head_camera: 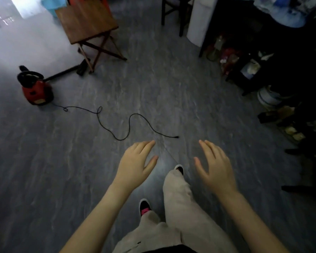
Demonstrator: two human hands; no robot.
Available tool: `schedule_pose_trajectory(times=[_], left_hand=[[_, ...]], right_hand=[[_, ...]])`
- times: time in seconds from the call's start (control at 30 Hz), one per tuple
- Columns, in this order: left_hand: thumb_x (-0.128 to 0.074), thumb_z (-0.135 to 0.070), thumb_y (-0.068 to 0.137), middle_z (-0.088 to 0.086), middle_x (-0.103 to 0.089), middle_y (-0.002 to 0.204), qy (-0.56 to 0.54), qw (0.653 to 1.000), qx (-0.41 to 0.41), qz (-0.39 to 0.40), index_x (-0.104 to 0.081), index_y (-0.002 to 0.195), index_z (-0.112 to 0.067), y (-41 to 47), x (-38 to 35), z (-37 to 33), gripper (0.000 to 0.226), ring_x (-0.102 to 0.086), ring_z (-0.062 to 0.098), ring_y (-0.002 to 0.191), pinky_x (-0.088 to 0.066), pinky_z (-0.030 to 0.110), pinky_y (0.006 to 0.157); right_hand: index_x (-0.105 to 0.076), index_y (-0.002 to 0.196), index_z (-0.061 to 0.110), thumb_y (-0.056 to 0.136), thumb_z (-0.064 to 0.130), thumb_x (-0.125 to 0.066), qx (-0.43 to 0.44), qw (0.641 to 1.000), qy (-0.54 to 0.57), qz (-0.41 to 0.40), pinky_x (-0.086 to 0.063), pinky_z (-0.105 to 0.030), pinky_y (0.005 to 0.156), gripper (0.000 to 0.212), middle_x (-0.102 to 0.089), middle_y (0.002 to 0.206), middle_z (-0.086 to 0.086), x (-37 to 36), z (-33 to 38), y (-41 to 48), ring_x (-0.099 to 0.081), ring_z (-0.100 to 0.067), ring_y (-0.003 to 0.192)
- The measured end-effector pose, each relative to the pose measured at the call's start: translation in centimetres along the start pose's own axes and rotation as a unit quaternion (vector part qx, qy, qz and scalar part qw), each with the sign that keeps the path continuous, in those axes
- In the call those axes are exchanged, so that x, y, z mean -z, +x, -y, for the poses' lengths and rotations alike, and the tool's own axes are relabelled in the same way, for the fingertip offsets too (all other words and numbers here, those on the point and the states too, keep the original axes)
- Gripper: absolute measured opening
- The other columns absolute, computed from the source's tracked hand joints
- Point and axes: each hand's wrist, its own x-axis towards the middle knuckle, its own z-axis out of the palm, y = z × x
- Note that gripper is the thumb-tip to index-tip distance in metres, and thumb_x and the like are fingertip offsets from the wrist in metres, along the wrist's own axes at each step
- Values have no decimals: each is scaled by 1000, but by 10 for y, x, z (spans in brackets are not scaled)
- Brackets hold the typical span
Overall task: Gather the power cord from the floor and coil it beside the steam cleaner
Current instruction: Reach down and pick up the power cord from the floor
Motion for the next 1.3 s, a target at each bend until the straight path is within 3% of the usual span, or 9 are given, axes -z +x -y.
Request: schedule_pose_trajectory(times=[0.3,0.43,0.57,0.7,0.83,1.1,1.3], left_hand=[[-49,-39,96,6,-65,123,5,1000,17,25,-58,130,-7,133,-65,-10,48,-59,23,111,-42,35,98],[-56,-35,93,8,-64,126,13,999,26,36,-57,132,-7,180,-89,12,48,-57,27,114,-40,51,102],[-59,-31,92,10,-64,126,3,999,33,36,-57,131,-5,216,-132,56,47,-57,28,113,-42,47,100],[-58,-30,93,11,-63,127,3,998,35,55,-57,132,-5,249,-214,136,46,-57,28,114,-41,45,101],[-55,-30,94,13,-62,129,6,997,16,82,-55,133,-4,280,-330,242,47,-57,31,116,-41,45,100],[-59,-27,95,17,-59,132,32,985,-44,165,-55,135,-5,311,-580,432,46,-55,36,119,-39,43,100],[-60,-23,96,17,-56,137,49,971,-86,216,-55,136,-7,326,-710,517,43,-52,37,124,-37,46,106]], right_hand=[[-54,134,2,92,30,-55,14,1000,17,5,-47,-43,96,50,-61,130,-16,-1,-78,126,-57,-33,118],[-57,129,-1,91,26,-57,38,999,10,-7,-47,-43,90,47,-63,121,-19,-23,-97,182,-59,-35,109],[-57,127,-2,91,23,-59,43,999,20,-16,-47,-42,88,45,-63,120,-20,-73,-121,232,-58,-35,108],[-56,128,0,93,27,-54,51,998,31,-24,-45,-38,91,44,-62,122,-19,-175,-165,276,-55,-31,109],[-56,127,1,94,29,-51,60,997,34,-22,-39,-30,92,44,-61,121,-18,-321,-230,312,-52,-29,108],[-61,121,-1,89,23,-52,44,997,37,51,-53,-47,89,41,-64,117,-23,-620,-359,354,-61,-41,104],[-63,119,-5,78,4,-72,49,989,-14,140,-51,-56,89,43,-65,117,-26,-754,-419,364,-61,-47,106]])
